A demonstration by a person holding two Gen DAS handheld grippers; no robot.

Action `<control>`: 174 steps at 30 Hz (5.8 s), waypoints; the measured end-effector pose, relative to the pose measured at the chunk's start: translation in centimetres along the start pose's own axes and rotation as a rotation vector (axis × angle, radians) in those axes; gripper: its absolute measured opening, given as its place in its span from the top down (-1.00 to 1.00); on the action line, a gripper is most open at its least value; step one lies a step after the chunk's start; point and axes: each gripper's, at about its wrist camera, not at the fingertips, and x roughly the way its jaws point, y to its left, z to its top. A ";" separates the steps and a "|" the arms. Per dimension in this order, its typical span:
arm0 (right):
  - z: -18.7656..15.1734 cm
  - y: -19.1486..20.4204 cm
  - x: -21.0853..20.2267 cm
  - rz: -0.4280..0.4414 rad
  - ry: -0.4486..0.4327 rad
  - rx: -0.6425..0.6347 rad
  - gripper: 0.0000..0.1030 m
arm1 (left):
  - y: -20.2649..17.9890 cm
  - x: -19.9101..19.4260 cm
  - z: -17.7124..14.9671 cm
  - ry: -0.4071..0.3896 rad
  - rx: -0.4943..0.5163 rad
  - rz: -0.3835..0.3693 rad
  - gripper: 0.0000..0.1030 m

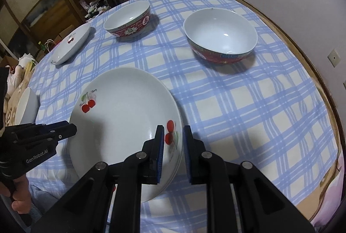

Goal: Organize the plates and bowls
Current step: 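Open both tools, releasing the cherry plates onto the table and the stack, then move the left tool to a cherry plate rim and close while the right tool grips another plate rim, then lift the plates with both tools, carrying the right tool's plate over the plate stack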

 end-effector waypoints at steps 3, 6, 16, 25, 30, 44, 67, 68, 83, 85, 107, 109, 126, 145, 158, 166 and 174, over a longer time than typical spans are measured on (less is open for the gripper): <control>0.0 0.1 -0.1 0.020 -0.003 0.005 0.62 | 0.0 -0.1 -0.2 0.000 -0.001 0.003 0.67; 0.0 0.3 0.0 0.012 0.000 0.000 0.62 | 0.1 -0.1 -0.2 0.006 -0.002 0.002 0.66; 0.1 -0.1 0.1 -0.001 0.007 0.024 0.58 | 0.8 -0.9 -0.4 -0.010 -0.001 0.040 0.46; 0.1 -0.5 -0.2 -0.014 -0.008 0.040 -0.13 | 1.2 -2.2 -0.5 -0.046 0.001 0.072 -0.22; 0.2 -0.6 -0.4 -0.027 -0.017 0.051 -0.50 | 1.6 -2.9 -0.9 -0.054 -0.016 0.085 -0.60; 0.0 -0.4 -1.8 -0.018 -0.068 0.047 -0.72 | 2.7 -5.6 -1.2 -0.102 -0.027 0.119 -0.71; 2.3 4.1 -3.1 0.056 -0.184 -0.104 -0.74 | 9.6 -9.2 0.9 -0.183 -0.140 0.208 -0.71; 2.7 4.8 -3.0 0.059 -0.189 -0.122 -0.74 | 10.0 -9.4 1.2 -0.189 -0.149 0.201 -0.71; 13.5 14.7 -0.6 0.205 -0.209 -0.263 -0.74 | 17.4 -9.1 7.6 -0.130 -0.251 0.227 -0.71; 15.1 16.1 0.0 0.229 -0.202 -0.292 -0.74 | 18.9 -8.7 8.8 -0.125 -0.254 0.270 -0.71; 24.8 23.7 13.0 0.282 -0.017 -0.365 -0.19 | 28.3 0.0 17.9 0.004 -0.315 0.250 -0.71; 24.9 24.1 14.2 0.291 0.010 -0.356 -0.10 | 28.7 1.2 18.2 0.021 -0.320 0.224 -0.70; 24.2 23.4 20.5 0.313 0.135 -0.277 0.76 | 30.5 5.3 18.0 -0.006 -0.472 0.079 0.74; 21.7 23.4 13.9 0.315 0.041 -0.340 0.79 | 27.2 0.7 13.9 -0.040 -0.483 0.116 0.76; 19.0 21.4 6.6 0.334 -0.002 -0.346 0.79 | 23.7 -6.7 10.3 -0.112 -0.493 0.079 0.76; 17.2 18.7 2.7 0.335 -0.029 -0.294 0.79 | 20.2 -10.0 8.2 -0.154 -0.457 0.066 0.76; 14.6 14.4 -0.1 0.331 -0.035 -0.229 0.79 | 15.5 -11.8 6.1 -0.169 -0.371 0.056 0.80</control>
